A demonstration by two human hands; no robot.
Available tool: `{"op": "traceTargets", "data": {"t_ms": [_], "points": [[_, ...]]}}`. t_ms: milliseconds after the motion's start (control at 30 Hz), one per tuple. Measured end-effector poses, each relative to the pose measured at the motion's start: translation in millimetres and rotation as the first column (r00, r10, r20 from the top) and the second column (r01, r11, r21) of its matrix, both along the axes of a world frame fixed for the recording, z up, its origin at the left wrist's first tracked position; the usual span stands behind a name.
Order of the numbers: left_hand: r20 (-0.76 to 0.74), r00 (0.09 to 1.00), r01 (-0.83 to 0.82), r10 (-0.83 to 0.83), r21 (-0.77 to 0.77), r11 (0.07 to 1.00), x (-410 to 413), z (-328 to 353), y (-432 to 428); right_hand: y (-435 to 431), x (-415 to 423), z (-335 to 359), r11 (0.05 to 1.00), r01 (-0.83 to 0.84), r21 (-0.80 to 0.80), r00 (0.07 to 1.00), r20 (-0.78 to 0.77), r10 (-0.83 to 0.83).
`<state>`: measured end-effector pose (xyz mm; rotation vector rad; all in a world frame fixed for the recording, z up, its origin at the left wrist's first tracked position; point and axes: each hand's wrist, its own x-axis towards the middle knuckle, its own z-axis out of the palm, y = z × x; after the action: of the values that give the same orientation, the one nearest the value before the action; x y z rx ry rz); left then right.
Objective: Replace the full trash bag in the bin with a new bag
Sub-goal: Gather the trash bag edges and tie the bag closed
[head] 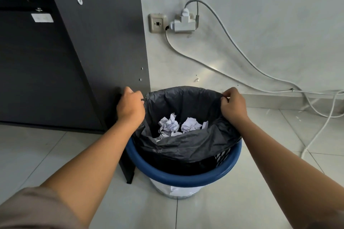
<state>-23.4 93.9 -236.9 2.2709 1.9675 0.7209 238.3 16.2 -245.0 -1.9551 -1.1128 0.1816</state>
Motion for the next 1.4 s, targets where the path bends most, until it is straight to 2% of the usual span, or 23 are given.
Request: {"op": "traceTargets", "data": {"t_ms": [167, 233, 300, 367, 400, 467, 500, 600, 733, 833, 933, 967, 1033, 1100, 1133, 1167, 1233, 1300, 1333, 1400], "points": [[0.138, 0.989, 0.040, -0.050, 0.076, 0.996, 6, -11, 4, 3, -2, 3, 0.996, -0.014, 0.091, 0.991, -0.131, 0.025], [0.255, 0.965, 0.043, -0.059, 0.068, 0.997, 5, -12, 6, 9, 0, 5, 1.000, -0.028, 0.010, 0.983, -0.183, 0.029], [0.348, 0.930, 0.109, -0.116, 0.042, 0.993, 7, -9, 7, 16, 1, 6, 0.993, -0.047, -0.112, 0.993, -0.114, 0.034], [0.342, 0.931, 0.160, -0.128, -0.066, 0.985, 11, -3, 9, 22, 1, 4, 0.983, -0.057, -0.175, 0.998, -0.002, 0.058], [0.292, 0.950, 0.152, -0.110, -0.126, 0.980, 13, 0, 12, 25, 1, 3, 0.985, -0.042, -0.164, 0.999, 0.014, 0.045], [0.187, 0.979, 0.112, -0.078, -0.179, 0.977, 16, 2, 18, 27, 0, 2, 0.996, -0.007, -0.087, 0.999, -0.047, 0.003], [0.183, 0.981, 0.093, -0.059, -0.182, 0.979, 16, 3, 22, 27, -1, 2, 0.999, 0.000, -0.042, 0.997, -0.079, -0.003], [0.284, 0.959, 0.058, -0.008, -0.169, 0.984, 17, 4, 30, 25, -4, -1, 0.998, -0.054, 0.034, 0.990, -0.131, 0.058], [0.536, 0.842, 0.082, 0.055, -0.229, 0.970, 20, 4, 36, 26, -3, -1, 0.992, -0.120, 0.049, 0.970, -0.206, 0.128], [0.740, 0.666, 0.170, 0.096, -0.275, 0.946, 22, 6, 37, 29, -5, 7, 0.990, -0.143, 0.002, 0.918, -0.372, 0.133], [0.856, 0.503, 0.277, 0.121, -0.292, 0.915, 23, 13, 36, 38, -4, 13, 0.978, -0.125, -0.169, 0.969, -0.231, 0.084], [0.852, 0.510, 0.313, 0.121, -0.314, 0.896, 23, 15, 36, 41, -5, 14, 0.975, -0.114, -0.189, 0.977, -0.198, 0.076], [0.772, 0.630, 0.319, 0.088, -0.360, 0.877, 24, 16, 38, 46, -6, 15, 0.981, -0.085, -0.174, 0.974, -0.223, 0.044], [0.686, 0.725, 0.280, 0.053, -0.364, 0.888, 26, 16, 39, 49, -9, 13, 0.994, -0.041, -0.100, 0.962, -0.272, 0.012], [0.675, 0.736, 0.265, 0.042, -0.346, 0.900, 27, 17, 39, 50, -11, 12, 0.999, -0.032, -0.036, 0.956, -0.292, 0.020], [0.690, 0.723, 0.265, 0.033, -0.320, 0.910, 29, 19, 39, 50, -12, 11, 0.999, -0.033, 0.036, 0.950, -0.308, 0.042], [0.772, 0.635, 0.280, 0.033, -0.270, 0.921, 33, 23, 39, 51, -14, 8, 0.988, -0.053, 0.146, 0.937, -0.336, 0.100], [0.828, 0.559, 0.270, 0.040, -0.227, 0.936, 33, 24, 41, 49, -14, 5, 0.978, -0.066, 0.199, 0.921, -0.364, 0.136], [0.834, 0.550, 0.254, 0.031, -0.203, 0.946, 31, 23, 41, 47, -12, 3, 0.975, -0.069, 0.212, 0.917, -0.371, 0.146], [0.803, 0.595, 0.234, -0.028, -0.140, 0.962, 23, 21, 40, 41, -8, 1, 0.974, -0.102, 0.202, 0.932, -0.323, 0.165]]}}
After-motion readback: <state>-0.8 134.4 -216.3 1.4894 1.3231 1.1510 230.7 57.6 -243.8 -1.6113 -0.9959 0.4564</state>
